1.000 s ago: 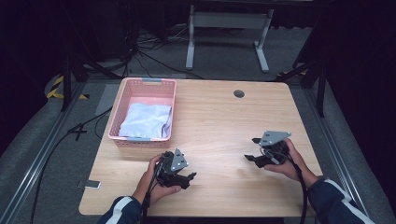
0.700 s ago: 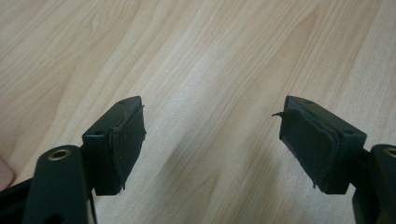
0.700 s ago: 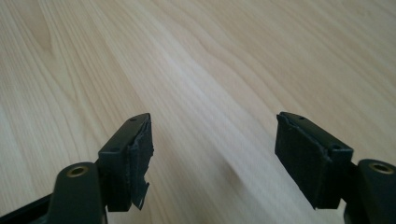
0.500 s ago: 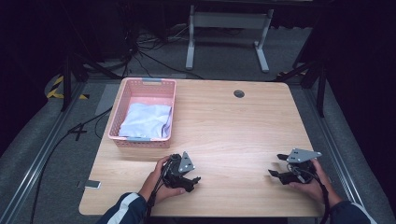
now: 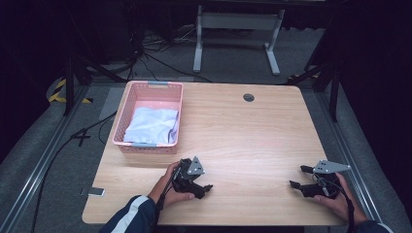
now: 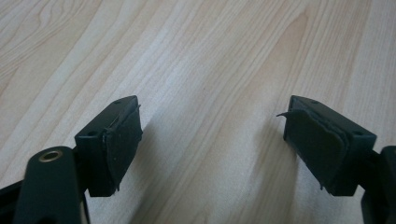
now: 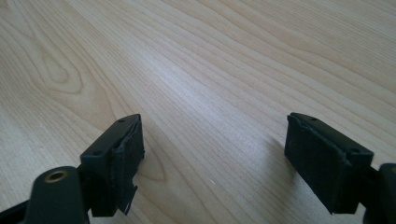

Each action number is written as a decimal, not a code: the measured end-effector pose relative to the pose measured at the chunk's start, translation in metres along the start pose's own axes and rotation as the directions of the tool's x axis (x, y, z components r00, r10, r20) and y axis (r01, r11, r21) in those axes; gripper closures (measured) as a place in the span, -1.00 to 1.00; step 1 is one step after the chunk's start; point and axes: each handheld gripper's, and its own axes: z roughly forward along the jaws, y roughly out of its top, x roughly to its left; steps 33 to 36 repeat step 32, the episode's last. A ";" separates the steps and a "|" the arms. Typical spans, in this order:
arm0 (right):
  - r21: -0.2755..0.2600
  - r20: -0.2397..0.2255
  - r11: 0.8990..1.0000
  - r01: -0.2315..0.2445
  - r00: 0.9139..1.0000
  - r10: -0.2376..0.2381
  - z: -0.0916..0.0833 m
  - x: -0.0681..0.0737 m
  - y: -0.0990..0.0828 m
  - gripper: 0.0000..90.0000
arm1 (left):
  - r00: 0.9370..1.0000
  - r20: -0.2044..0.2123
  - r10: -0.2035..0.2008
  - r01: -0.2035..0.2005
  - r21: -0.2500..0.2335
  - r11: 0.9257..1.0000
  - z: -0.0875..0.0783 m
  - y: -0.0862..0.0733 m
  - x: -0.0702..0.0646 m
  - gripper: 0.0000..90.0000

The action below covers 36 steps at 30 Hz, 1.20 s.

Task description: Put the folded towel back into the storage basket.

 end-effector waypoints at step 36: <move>0.007 -0.005 1.000 0.000 1.000 0.000 0.006 -0.004 0.005 -0.66 | 1.000 -0.004 -0.005 0.005 0.023 1.000 0.003 0.004 0.002 -0.73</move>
